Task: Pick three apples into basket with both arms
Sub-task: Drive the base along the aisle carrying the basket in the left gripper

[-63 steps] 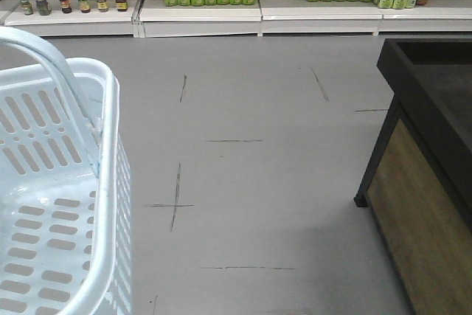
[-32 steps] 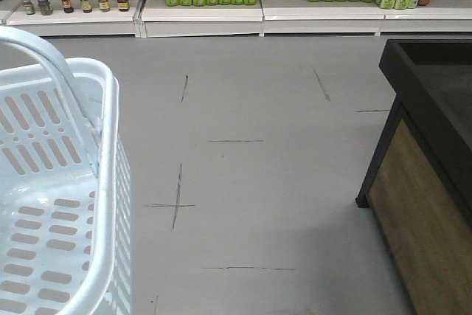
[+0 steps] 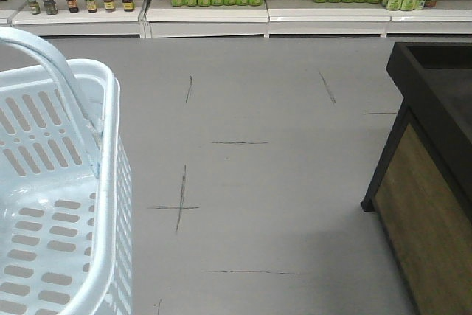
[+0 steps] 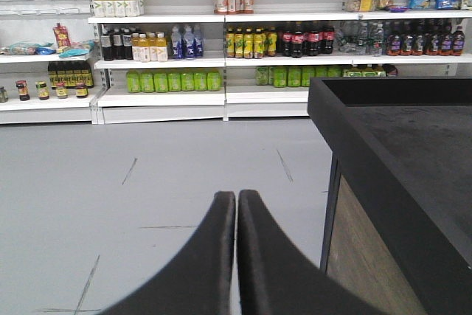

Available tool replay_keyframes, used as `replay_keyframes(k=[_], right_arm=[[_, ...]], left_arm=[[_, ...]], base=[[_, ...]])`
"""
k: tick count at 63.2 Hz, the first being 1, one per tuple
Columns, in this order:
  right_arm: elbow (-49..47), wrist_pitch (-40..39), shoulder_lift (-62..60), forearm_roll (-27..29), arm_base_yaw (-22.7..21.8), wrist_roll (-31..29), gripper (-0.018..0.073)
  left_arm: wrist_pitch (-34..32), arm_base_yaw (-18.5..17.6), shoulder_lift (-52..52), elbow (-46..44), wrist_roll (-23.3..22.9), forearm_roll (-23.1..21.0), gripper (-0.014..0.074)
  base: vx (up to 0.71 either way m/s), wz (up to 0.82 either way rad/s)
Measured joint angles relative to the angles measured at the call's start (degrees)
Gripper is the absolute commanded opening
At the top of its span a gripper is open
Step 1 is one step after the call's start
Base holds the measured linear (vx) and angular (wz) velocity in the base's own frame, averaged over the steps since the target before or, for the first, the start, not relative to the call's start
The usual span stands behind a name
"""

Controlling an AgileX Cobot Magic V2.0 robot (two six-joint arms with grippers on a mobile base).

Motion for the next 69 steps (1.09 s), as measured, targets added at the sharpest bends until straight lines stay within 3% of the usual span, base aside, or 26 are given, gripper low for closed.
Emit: replay_keyframes(k=[69], right_arm=[[0.0, 0.0, 0.0, 0.0, 0.0, 0.0, -0.0009]], left_arm=[[0.0, 0.0, 0.0, 0.0, 0.0, 0.0, -0.0006]], base=[[0.16, 0.02]])
